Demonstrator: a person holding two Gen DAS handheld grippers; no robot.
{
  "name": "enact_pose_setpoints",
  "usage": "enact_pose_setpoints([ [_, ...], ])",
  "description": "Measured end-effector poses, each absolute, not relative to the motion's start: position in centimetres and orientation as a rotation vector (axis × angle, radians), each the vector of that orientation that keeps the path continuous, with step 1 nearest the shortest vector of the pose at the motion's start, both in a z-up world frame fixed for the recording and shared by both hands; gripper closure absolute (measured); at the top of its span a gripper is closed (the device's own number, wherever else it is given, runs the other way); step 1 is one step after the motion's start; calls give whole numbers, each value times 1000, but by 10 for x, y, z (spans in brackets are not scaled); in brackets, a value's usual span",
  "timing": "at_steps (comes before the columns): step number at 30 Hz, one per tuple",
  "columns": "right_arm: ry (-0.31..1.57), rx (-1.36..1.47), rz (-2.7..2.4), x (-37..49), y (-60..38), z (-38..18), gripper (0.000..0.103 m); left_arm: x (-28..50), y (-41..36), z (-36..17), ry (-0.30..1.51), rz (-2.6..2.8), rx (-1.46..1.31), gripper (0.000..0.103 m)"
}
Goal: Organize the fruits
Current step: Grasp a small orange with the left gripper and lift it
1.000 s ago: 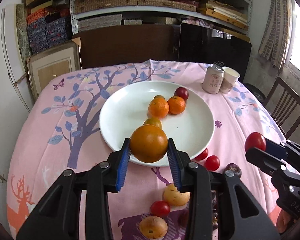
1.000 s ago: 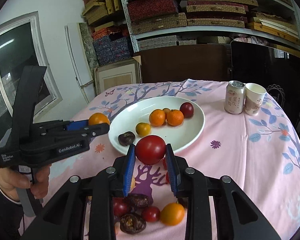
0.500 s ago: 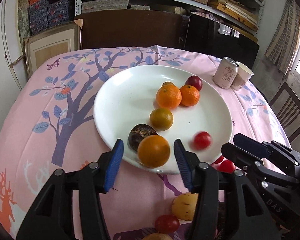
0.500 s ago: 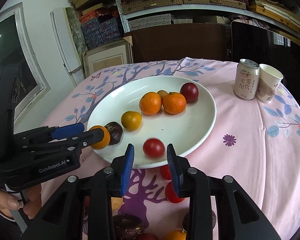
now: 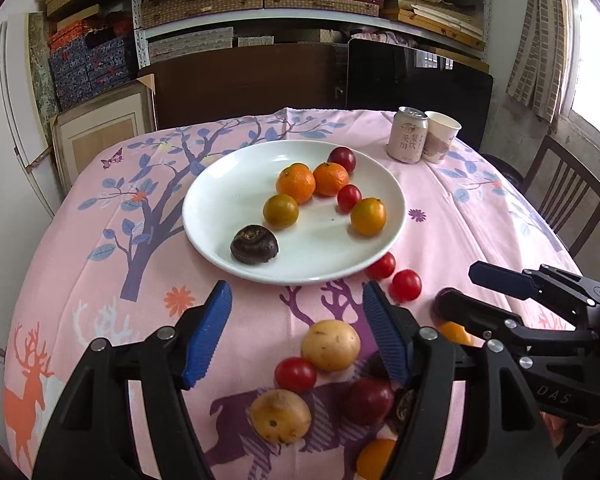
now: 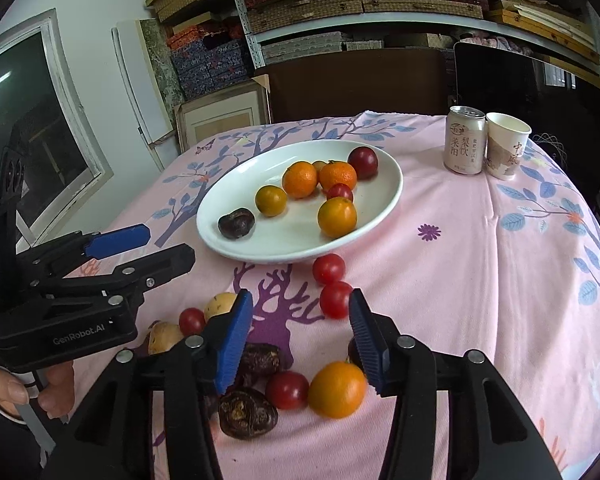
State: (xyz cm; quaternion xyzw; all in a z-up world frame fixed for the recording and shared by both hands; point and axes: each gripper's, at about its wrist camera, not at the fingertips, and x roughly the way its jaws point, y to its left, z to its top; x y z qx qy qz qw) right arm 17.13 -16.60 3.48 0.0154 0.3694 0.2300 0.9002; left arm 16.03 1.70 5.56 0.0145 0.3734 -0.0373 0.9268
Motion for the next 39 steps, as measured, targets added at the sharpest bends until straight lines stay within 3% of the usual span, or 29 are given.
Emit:
enact_pose_setpoints([
  [12,775,69,442,136,-193,19,34,102,1,39,771,-78,51,32],
  [18,771,77,430,128,-199,17,20,89,-1,34,778,-70,53,26],
  [39,788,130,432,122,-216,-1,20,67,-24,1,866,-122,85,26],
])
